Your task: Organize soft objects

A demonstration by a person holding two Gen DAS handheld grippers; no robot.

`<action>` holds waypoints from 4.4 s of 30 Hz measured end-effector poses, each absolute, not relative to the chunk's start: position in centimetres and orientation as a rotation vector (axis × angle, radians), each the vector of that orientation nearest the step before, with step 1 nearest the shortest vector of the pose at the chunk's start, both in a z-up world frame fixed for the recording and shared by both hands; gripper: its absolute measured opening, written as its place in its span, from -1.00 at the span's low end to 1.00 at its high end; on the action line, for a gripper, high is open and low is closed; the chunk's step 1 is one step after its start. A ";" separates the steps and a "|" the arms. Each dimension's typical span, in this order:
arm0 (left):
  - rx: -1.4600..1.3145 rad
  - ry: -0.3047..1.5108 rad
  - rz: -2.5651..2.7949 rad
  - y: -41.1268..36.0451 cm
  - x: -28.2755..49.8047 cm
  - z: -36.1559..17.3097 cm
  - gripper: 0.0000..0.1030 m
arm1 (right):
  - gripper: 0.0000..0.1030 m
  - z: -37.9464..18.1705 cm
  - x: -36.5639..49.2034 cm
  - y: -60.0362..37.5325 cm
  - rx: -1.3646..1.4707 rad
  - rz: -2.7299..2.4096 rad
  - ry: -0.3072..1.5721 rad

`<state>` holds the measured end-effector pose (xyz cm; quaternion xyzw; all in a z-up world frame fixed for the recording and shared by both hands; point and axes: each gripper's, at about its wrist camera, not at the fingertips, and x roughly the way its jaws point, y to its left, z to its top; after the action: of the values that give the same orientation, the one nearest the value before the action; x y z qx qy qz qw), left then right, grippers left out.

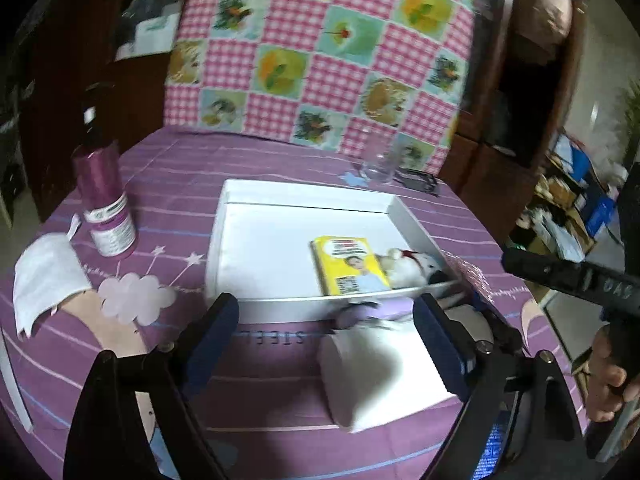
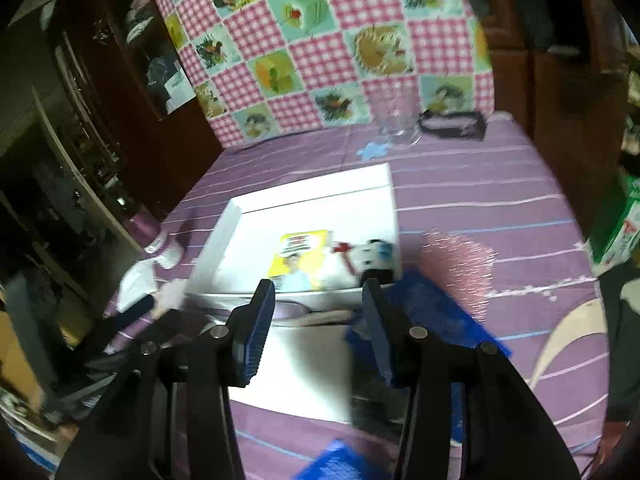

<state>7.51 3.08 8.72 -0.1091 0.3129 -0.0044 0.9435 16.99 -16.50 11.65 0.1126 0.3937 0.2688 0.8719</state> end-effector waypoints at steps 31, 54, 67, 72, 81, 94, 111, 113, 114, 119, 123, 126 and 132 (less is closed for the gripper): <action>-0.355 0.812 0.201 8.1 9.1 6.4 0.17 | -0.09 8.5 19.2 -3.3 -0.099 0.682 1.034; -0.317 0.760 0.146 6.9 8.7 7.2 0.17 | -0.59 9.0 20.1 -5.4 0.037 0.672 1.028; -0.309 0.698 0.011 5.4 8.3 7.8 0.29 | -0.60 12.1 19.9 -8.5 0.121 0.659 0.950; -0.281 0.703 -0.026 4.6 8.5 7.9 0.29 | -0.60 12.8 19.8 -9.5 0.131 0.641 0.925; -0.318 0.786 -0.058 4.3 10.8 8.5 0.29 | -0.60 13.7 20.4 -12.1 0.207 0.650 0.907; -0.213 1.114 0.029 0.2 18.4 10.4 0.29 | -0.60 14.8 20.9 -15.6 0.281 0.608 0.870; -0.370 1.262 -0.097 1.3 19.7 6.6 0.03 | -0.60 13.3 22.5 -16.8 0.289 0.522 0.919; -0.370 1.271 -0.119 1.0 19.8 6.4 -0.13 | -0.60 13.2 22.5 -16.8 0.288 0.520 0.920; -0.361 1.266 -0.112 0.9 19.9 6.4 -0.18 | -0.60 13.2 22.6 -16.8 0.291 0.519 0.920; -0.341 1.254 -0.094 0.7 19.9 6.6 -0.47 | -0.60 13.3 22.5 -16.7 0.285 0.523 0.919; -0.349 1.246 -0.092 1.1 19.7 6.9 -0.60 | -0.60 13.4 22.2 -16.5 0.282 0.531 0.915; -0.356 1.225 -0.097 1.5 19.3 7.6 -0.65 | -0.60 13.7 22.0 -16.5 0.282 0.534 0.906; -0.386 1.131 -0.104 2.8 17.8 10.3 -0.66 | -0.60 14.0 21.5 -15.8 0.266 0.535 0.897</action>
<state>17.81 2.84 10.31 -0.1818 0.5324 -0.0490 0.8253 21.52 -15.81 14.01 0.1264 0.4271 0.2549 0.8582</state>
